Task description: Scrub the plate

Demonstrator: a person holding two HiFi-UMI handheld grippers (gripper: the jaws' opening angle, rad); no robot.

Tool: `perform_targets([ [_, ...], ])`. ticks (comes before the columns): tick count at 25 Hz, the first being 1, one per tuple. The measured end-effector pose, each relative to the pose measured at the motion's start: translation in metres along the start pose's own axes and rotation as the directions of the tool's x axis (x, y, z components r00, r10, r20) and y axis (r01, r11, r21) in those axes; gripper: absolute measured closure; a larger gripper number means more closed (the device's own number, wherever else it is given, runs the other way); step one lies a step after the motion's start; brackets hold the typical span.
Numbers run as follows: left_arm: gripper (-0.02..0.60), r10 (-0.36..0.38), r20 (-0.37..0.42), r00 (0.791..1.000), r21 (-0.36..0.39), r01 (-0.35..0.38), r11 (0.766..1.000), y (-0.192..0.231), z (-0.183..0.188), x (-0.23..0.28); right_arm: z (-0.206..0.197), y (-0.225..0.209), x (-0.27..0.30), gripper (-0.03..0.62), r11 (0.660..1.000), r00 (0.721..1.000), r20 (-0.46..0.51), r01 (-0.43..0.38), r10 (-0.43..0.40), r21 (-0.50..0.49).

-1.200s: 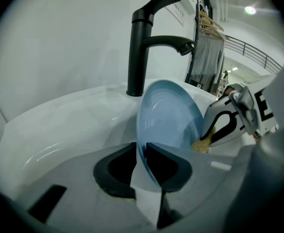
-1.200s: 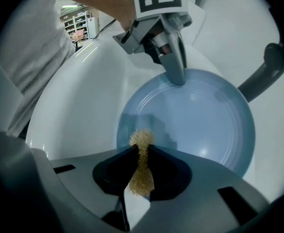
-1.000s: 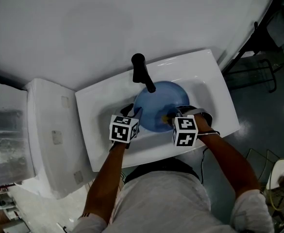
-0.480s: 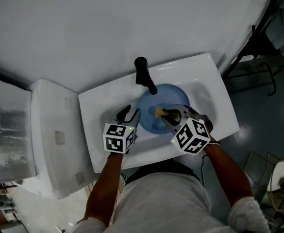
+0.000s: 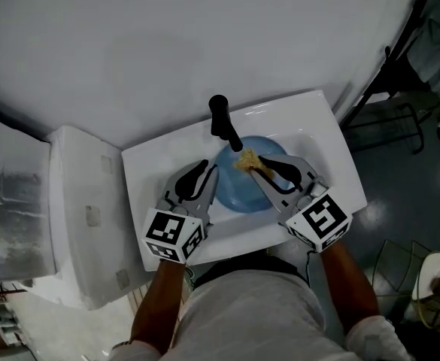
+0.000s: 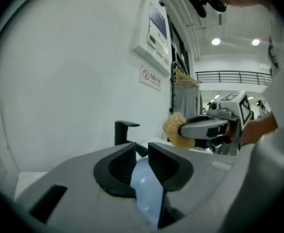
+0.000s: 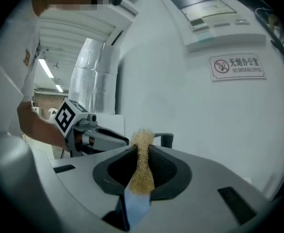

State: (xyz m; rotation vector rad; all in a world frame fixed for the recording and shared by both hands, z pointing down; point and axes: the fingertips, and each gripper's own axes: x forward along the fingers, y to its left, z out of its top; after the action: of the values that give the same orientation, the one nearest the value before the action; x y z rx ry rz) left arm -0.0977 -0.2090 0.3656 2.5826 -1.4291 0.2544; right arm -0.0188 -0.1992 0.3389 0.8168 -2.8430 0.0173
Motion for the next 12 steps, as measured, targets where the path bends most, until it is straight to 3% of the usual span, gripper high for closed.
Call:
perform_targets([
  [5, 0.521, -0.051, 0.133, 0.990, 0.049, 0.045, 0.998, -0.021, 0.049, -0.014, 0.044, 0.006, -0.018, 0.531, 0.997, 0.984, 0.175, -0.033, 0.019, 0.076],
  [12, 0.554, -0.083, 0.246, 0.966, 0.071, 0.067, 0.995, -0.037, 0.087, -0.036, 0.082, 0.015, -0.039, 0.531, 0.994, 0.954, 0.299, -0.046, 0.014, 0.099],
])
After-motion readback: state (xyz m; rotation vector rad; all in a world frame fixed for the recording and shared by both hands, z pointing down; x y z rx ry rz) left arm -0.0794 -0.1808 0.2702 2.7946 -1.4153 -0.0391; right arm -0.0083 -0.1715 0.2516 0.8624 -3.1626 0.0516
